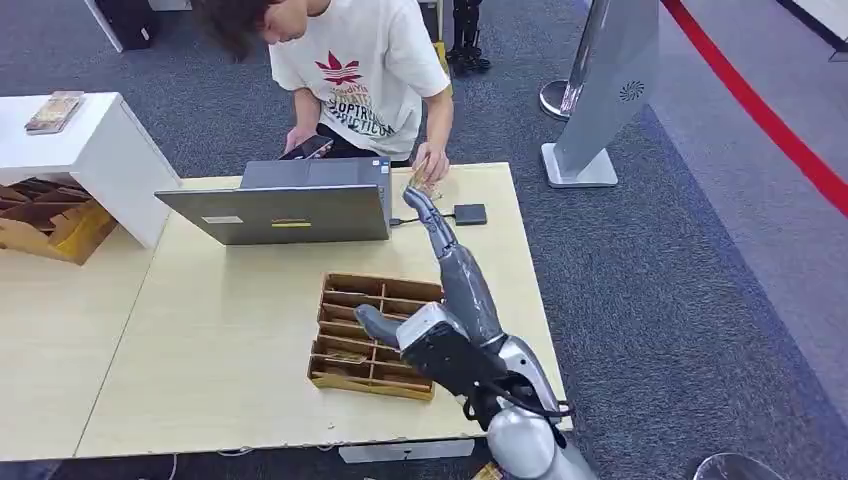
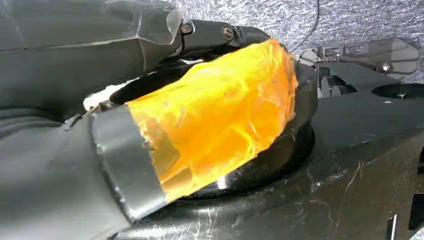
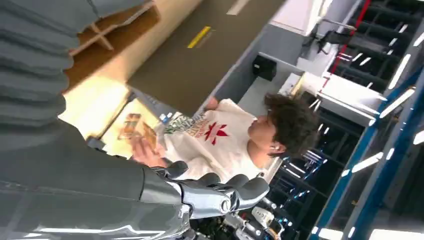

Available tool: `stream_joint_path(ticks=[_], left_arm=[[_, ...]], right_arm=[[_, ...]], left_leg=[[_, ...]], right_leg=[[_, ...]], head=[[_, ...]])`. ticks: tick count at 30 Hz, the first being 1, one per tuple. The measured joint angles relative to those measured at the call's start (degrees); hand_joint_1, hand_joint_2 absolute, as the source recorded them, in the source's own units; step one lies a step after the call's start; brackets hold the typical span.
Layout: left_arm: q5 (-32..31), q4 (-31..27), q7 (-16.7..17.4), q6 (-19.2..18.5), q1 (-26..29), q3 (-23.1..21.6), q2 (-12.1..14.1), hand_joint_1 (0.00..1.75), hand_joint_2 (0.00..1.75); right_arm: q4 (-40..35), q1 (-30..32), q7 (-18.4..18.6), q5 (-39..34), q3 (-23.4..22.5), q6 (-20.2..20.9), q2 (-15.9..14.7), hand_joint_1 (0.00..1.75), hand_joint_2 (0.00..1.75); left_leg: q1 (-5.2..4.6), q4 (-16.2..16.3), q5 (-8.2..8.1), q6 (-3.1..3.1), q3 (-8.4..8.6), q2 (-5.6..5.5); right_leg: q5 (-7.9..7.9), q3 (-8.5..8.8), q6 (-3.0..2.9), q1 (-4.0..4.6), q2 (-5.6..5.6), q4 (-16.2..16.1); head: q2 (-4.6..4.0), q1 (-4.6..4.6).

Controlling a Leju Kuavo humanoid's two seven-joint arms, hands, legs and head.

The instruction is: Pass the card to the sensor for recognition and then transmit it.

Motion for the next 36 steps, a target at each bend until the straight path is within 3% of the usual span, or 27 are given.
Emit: stream_joint_path(ticks=[1, 3, 6, 7, 11, 19, 20, 21, 22, 33, 36], left_arm=[[0.28, 0.17, -0.02, 0.04, 0.00, 0.02, -0.13, 0.00, 0.00], [0.68, 0.19, -0.02, 0.11, 0.00, 0.09, -0.15, 0.00, 0.00], [1.27, 0.28, -0.02, 0.24, 0.02, 0.20, -0.26, 0.00, 0.00], [1.42, 0.42, -0.02, 0.31, 0.01, 0.22, -0.33, 0.00, 0.00], [1.64, 0.55, -0.02, 0.33, 0.02, 0.26, -0.39, 0.00, 0.00], [2.88, 0.61, 0.44, 0.44, 0.00, 0.26, -0.46, 0.00, 0.00], [3.02, 0.61, 0.46, 0.44, 0.00, 0.26, -0.46, 0.00, 0.00], [3.02, 0.61, 0.46, 0.44, 0.00, 0.26, -0.46, 0.00, 0.00], [3.04, 0.61, 0.50, 0.44, 0.00, 0.26, -0.46, 0.00, 0.00], [3.50, 0.61, 0.81, 0.26, -0.02, 0.26, -0.44, 0.00, 0.00], [3.50, 0.63, 0.85, 0.26, -0.02, 0.26, -0.44, 0.00, 0.00]], right_arm=[[-0.26, 0.88, -0.09, 0.98, 0.33, -0.35, -0.54, 1.34, 1.75], [-0.55, 2.14, -0.06, 2.55, 0.87, -0.70, -1.31, 1.54, 1.75], [-0.87, 3.88, 0.02, 4.46, 1.42, -1.51, -2.36, 1.54, 1.75], [-0.92, 4.31, 0.04, 4.70, 1.57, -1.59, -2.64, 1.75, 1.75], [-0.98, 5.23, 0.35, 6.19, 2.16, -2.23, -3.50, 1.75, 1.75], [0.33, 5.80, 2.45, 19.02, 4.46, -7.74, -4.74, 1.75, 1.75], [0.55, 5.83, 2.58, 19.43, 4.70, -7.93, -4.87, 1.52, 1.75], [0.72, 5.86, 2.80, 19.82, 4.94, -8.06, -4.96, 0.77, 1.75], [0.94, 5.87, 3.08, 20.72, 5.18, -8.33, -5.09, 0.24, 1.75], [6.65, 5.59, 6.43, 28.63, 8.17, -9.83, -6.62, 0.24, 1.75], [7.48, 5.52, 6.45, 28.80, 8.44, -9.86, -6.82, 0.33, 1.75]], left_leg=[[0.00, 0.00, -0.01, 0.00, 0.00, 0.01], [0.00, 0.00, -0.01, 0.00, 0.00, 0.03], [0.00, 0.00, 0.00, 0.00, 0.00, 0.03], [0.00, 0.00, 0.00, 0.00, 0.00, 0.04], [0.00, 0.00, 0.00, 0.00, 0.01, 0.05], [0.00, 0.00, 0.00, 0.00, 0.00, 0.04], [0.00, 0.00, 0.00, 0.00, 0.00, 0.04], [0.00, 0.00, 0.00, 0.00, 0.00, 0.04], [0.00, 0.00, 0.00, 0.00, 0.00, 0.05], [0.00, -0.01, 0.00, 0.00, 0.01, 0.04], [0.00, -0.01, 0.00, 0.00, 0.00, 0.04]], right_leg=[[0.00, -0.01, 0.00, 0.00, 0.01, 0.00], [0.00, -0.02, 0.00, 0.00, 0.01, 0.00], [0.00, -0.02, 0.00, 0.00, 0.01, 0.00], [0.00, -0.01, 0.00, 0.00, 0.02, 0.00], [0.01, -0.01, 0.00, 0.00, 0.01, 0.00], [0.00, -0.01, -0.01, 0.00, 0.01, 0.00], [0.00, -0.01, -0.01, 0.00, 0.01, 0.00], [0.00, -0.01, -0.01, 0.00, 0.01, 0.00], [0.00, -0.01, -0.01, 0.00, 0.02, 0.00], [0.01, 0.00, -0.01, 0.00, 0.01, 0.00], [0.01, 0.00, -0.01, 0.00, 0.01, 0.00]], head=[[0.00, 0.00], [0.00, 0.00], [0.00, 0.00], [0.00, 0.00], [0.00, 0.00], [0.00, 0.00], [0.00, 0.00], [0.00, 0.00], [0.00, 0.00], [0.00, 0.00], [0.00, 0.00]])
